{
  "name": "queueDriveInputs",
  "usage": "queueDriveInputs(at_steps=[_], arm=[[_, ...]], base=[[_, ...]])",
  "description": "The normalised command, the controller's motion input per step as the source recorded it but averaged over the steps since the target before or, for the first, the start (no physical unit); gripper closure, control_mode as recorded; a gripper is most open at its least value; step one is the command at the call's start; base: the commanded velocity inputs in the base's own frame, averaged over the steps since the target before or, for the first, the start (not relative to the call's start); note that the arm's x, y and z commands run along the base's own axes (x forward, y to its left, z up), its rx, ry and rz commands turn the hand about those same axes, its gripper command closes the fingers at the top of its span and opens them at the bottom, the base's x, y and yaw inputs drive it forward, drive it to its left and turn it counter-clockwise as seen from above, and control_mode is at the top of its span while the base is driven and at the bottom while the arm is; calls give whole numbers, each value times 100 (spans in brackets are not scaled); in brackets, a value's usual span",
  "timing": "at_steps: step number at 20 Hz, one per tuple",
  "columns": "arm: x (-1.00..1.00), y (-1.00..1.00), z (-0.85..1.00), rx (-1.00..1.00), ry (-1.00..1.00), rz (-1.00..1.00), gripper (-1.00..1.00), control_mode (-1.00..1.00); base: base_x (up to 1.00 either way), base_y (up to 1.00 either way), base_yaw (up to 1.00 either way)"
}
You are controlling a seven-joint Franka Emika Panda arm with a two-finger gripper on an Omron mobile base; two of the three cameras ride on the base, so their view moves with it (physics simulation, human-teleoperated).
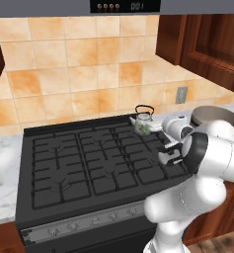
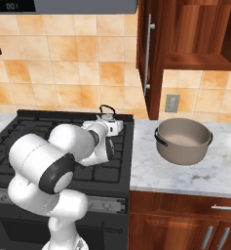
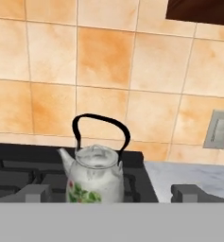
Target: Pick the kettle from the cabinet and place it on a stove burner. Then pick the pot from the counter and place it on another stove burner. Finally, turn both burners on.
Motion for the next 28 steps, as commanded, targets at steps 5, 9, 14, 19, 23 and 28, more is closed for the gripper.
queueDriveInputs(at_steps=[5, 9, 14, 19, 23, 28], arm=[[-31, 0, 44, -13, 9, 0, -100, -100], [-31, 0, 40, -13, 9, 0, -100, -100], [-31, 0, 35, -13, 7, 0, -100, -100], [-27, 0, 20, -18, 1, 0, -100, -100], [-24, 1, 0, -18, 0, 0, -100, -100], [-39, 1, 0, -12, -6, 0, -100, -100]], base=[[0, 0, 0], [0, 0, 0], [0, 0, 0], [0, 0, 0], [0, 0, 0], [0, 0, 0]])
